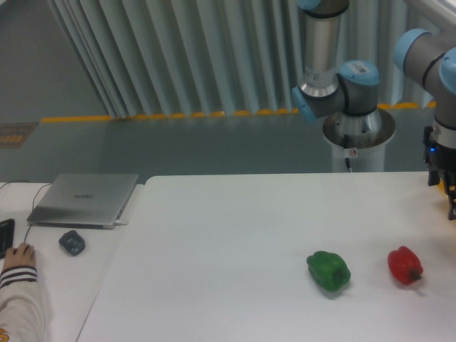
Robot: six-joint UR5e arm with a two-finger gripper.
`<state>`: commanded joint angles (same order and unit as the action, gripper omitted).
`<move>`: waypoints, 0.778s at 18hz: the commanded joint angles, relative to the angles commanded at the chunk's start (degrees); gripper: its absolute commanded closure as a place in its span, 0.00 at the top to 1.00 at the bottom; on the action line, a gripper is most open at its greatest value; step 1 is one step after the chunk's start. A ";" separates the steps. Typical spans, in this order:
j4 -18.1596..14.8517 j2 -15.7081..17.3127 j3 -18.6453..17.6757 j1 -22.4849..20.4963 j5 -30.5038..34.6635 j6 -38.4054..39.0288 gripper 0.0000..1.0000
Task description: Place the triangular bread on the table
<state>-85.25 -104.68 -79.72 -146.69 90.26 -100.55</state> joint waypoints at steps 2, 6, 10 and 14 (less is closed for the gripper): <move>0.00 0.00 -0.26 -0.09 0.00 0.00 1.00; 0.09 0.09 -0.61 -1.05 -0.09 0.00 1.00; 2.89 0.09 -3.16 -4.21 -2.80 0.62 1.00; 5.80 1.14 -5.54 -7.90 -3.52 0.00 1.00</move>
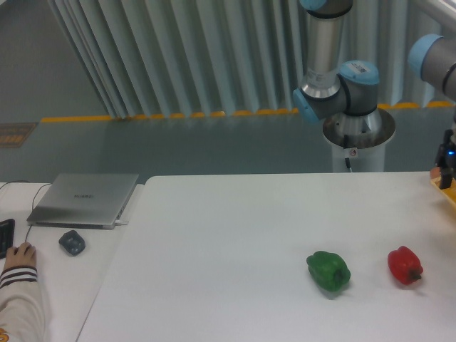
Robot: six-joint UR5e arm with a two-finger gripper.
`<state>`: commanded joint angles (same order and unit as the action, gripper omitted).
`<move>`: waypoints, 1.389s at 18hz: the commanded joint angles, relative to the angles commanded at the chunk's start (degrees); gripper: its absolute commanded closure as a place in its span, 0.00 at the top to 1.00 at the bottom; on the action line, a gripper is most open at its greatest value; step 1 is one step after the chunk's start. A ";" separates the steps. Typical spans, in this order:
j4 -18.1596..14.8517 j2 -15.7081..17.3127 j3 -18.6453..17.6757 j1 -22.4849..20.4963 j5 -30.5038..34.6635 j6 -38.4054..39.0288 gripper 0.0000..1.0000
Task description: Place the triangular bread on the table
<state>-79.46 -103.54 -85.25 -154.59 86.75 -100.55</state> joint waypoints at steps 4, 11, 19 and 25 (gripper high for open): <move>0.00 1.41 0.00 -4.22 0.00 0.00 1.00; -0.26 1.41 -0.26 -9.94 -5.01 -1.32 1.00; 2.80 -5.08 -0.62 -14.95 0.43 -3.25 1.00; 7.29 -8.52 -1.14 -15.83 2.11 -3.43 1.00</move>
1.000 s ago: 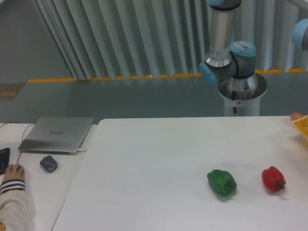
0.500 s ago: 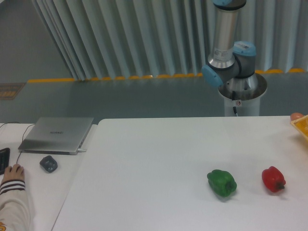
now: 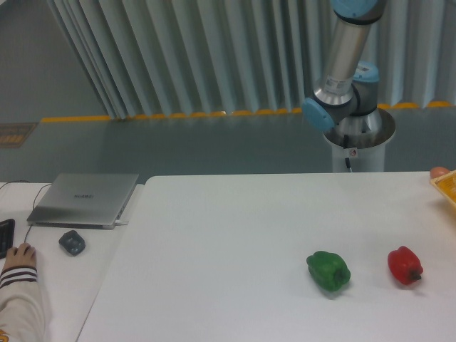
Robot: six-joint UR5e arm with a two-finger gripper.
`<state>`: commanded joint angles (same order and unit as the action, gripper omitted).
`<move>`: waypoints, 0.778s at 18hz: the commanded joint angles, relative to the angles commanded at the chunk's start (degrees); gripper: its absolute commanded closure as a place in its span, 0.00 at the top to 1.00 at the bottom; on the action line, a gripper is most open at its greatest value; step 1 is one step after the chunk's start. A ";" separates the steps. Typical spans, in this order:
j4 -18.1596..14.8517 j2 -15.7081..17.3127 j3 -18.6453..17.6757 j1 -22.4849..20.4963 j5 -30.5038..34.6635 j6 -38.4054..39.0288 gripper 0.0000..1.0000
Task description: Place the triangular bread on the table
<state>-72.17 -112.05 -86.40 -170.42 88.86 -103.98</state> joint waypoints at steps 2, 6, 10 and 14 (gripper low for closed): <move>2.20 -1.14 0.00 -0.09 0.00 -0.09 1.00; 4.23 -2.73 0.00 -0.79 0.09 0.00 1.00; 4.49 -3.08 -0.35 -0.79 0.00 0.18 1.00; 5.46 -3.35 -1.31 -0.27 0.09 0.26 1.00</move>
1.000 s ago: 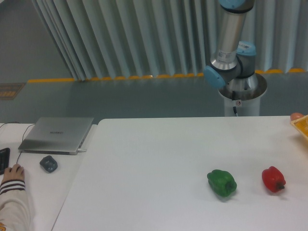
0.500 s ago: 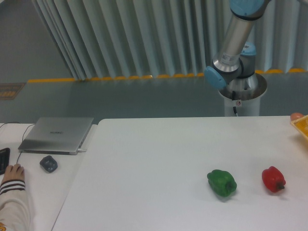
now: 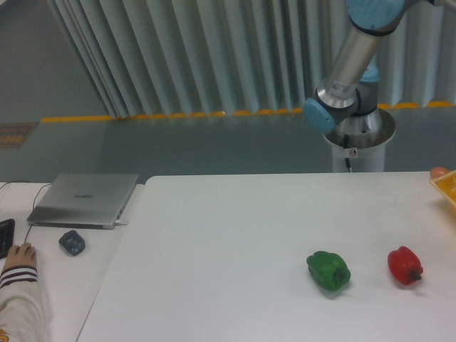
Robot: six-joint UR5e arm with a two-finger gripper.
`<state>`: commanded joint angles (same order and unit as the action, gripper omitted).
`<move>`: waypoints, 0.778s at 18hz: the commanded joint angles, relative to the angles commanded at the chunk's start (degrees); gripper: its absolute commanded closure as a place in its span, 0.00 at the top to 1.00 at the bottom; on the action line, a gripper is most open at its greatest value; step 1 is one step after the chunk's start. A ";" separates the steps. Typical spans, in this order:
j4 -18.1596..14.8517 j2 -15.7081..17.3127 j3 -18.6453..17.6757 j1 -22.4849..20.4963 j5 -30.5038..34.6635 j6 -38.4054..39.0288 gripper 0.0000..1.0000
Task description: Place the triangular bread on the table
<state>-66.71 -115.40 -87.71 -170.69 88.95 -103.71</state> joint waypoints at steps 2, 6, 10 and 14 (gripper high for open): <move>1.05 -0.18 -0.09 0.00 -0.09 -0.09 1.00; 1.15 -0.62 -0.09 0.00 -0.09 -0.09 0.71; 1.06 -0.62 0.00 0.00 -0.09 -0.26 0.30; 0.88 0.00 0.00 0.09 -0.09 -0.18 0.13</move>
<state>-65.83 -115.40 -87.71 -170.60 88.86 -103.89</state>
